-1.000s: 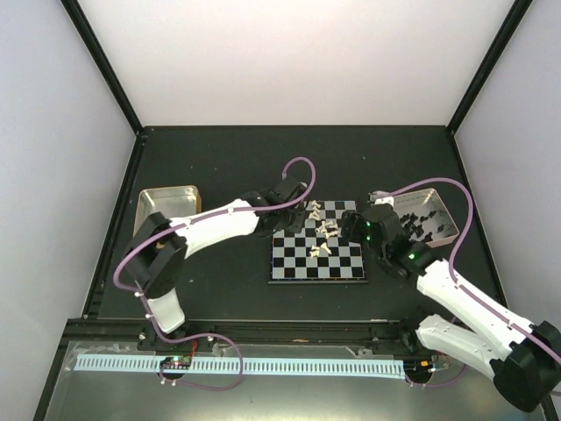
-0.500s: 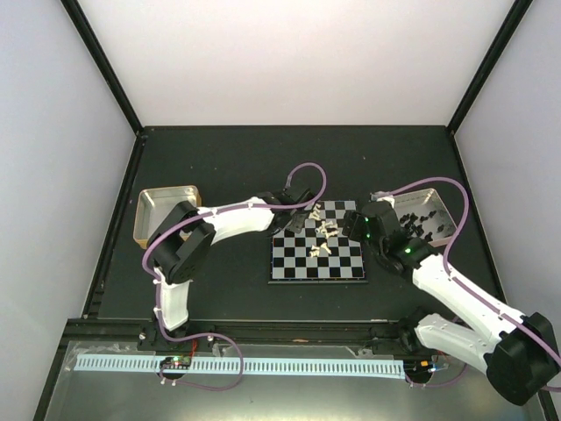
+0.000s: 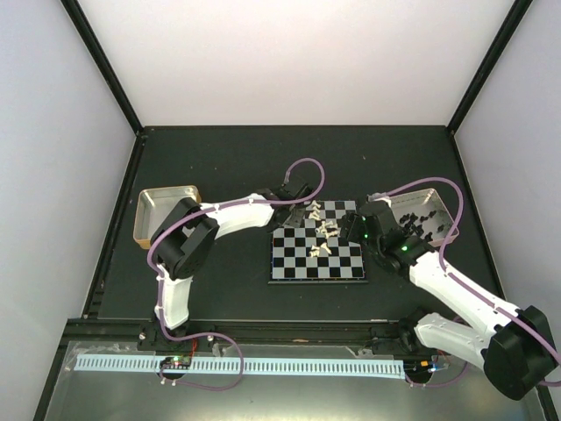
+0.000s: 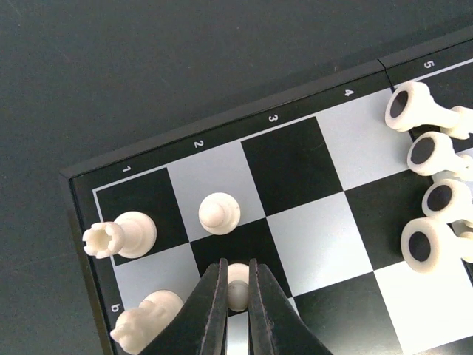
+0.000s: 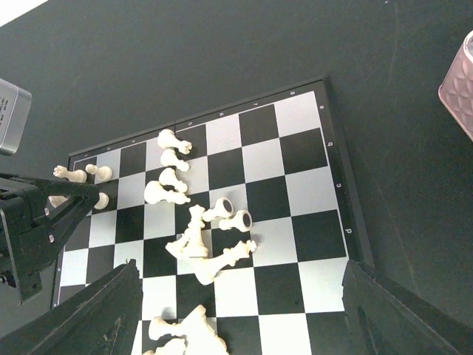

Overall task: Set up the chess pieces on the board
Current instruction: Place the chess piece on the chessboard.

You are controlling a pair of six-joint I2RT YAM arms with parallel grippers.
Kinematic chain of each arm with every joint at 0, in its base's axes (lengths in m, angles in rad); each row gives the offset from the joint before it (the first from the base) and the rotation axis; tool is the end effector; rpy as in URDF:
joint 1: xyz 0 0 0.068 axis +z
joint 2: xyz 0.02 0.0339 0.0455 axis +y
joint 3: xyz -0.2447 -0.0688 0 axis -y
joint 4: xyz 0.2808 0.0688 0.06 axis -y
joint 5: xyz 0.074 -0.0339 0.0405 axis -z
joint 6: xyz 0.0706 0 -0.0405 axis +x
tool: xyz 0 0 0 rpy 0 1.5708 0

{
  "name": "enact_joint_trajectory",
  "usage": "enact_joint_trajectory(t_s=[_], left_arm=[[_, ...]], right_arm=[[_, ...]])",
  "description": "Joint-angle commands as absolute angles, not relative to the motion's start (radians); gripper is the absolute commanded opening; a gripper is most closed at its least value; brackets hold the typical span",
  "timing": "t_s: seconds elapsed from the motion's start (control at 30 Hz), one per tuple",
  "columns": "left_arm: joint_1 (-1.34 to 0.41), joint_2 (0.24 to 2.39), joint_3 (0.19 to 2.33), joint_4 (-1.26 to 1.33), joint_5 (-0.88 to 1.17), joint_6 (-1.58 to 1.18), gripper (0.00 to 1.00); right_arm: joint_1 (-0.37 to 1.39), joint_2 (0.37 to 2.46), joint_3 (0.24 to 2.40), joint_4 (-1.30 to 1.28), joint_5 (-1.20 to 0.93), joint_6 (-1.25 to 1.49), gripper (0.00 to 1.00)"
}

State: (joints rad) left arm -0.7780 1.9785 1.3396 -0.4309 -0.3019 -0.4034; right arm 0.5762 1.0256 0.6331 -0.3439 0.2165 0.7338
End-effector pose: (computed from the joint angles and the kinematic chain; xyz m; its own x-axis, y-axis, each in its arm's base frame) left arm 0.3325 -0.2982 0.0948 -0.7977 0.2599 -0.5441 0.2775 0.9594 0.0513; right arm 0.2442 0.1406 0.1747 -0.6852 0.3348 -0.6468 0.0811 0.9176 0.3890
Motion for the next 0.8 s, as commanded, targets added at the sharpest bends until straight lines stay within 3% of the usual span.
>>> enact_joint_trajectory(t_s=[0.0, 0.2, 0.4, 0.77], left_arm=[[-0.772, 2.003, 1.373, -0.421, -0.287, -0.387, 0.04], [-0.772, 2.002, 1.373, -0.424, -0.284, -0.383, 0.11], [-0.772, 1.973, 1.381, -0.437, -0.29, -0.378, 0.26], [-0.772, 1.855, 1.404, -0.483, -0.274, -0.375, 0.38]], right_arm=[[0.569, 1.029, 0.629, -0.328, 0.204, 0.749, 0.75], [0.569, 1.029, 0.63, -0.327, 0.192, 0.747, 0.75], [0.569, 1.024, 0.632, -0.327, 0.178, 0.747, 0.75], [0.569, 1.031, 0.65, -0.343, 0.141, 0.737, 0.75]])
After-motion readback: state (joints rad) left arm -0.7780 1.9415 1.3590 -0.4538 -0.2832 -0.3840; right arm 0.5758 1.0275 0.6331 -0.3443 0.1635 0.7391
